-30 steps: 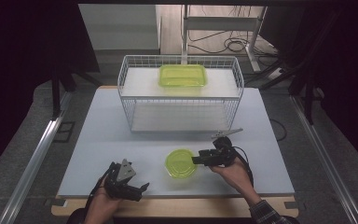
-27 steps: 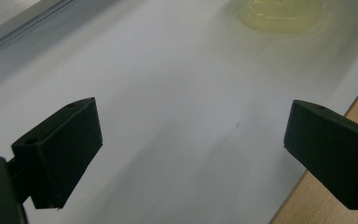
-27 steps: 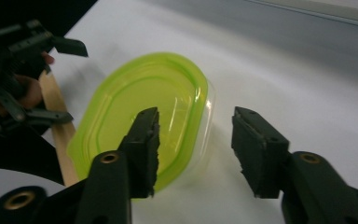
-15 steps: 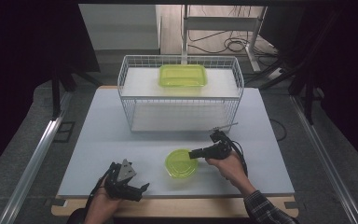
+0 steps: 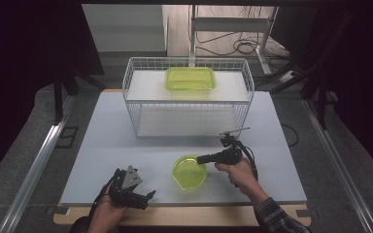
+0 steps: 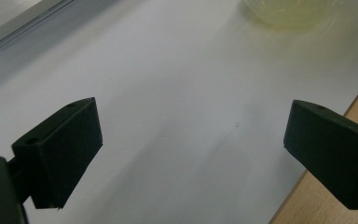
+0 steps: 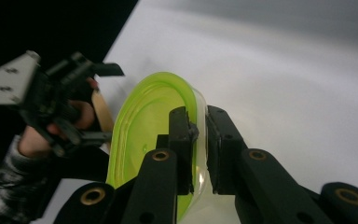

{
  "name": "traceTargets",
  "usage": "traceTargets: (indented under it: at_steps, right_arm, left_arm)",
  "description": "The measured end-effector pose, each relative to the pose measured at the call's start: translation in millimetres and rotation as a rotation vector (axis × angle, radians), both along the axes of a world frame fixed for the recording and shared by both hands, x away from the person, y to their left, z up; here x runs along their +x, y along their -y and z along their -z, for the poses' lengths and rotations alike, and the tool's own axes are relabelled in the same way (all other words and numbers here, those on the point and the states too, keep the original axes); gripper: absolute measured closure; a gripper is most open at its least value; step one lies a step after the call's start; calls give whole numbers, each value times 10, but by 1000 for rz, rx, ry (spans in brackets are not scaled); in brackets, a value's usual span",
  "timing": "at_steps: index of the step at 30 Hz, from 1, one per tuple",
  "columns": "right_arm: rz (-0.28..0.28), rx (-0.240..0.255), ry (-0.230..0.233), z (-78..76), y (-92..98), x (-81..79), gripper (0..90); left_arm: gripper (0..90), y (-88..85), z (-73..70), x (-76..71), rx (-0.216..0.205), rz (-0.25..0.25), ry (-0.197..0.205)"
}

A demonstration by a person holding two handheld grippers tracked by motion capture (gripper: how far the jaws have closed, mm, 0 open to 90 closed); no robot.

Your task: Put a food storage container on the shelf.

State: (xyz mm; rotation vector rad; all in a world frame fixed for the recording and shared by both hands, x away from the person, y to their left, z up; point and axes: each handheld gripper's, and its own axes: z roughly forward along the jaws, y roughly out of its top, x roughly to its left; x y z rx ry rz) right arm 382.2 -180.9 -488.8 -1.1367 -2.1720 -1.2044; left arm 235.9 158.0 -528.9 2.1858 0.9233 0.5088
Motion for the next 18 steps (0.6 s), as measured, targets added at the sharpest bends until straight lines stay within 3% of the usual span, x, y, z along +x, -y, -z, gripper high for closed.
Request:
traceTargets:
  at_steps: [18]
  right_arm:
    - [54,60,17,-167,182,9,808]
  left_arm:
    - [39,6,-2,-2,2,2,2]
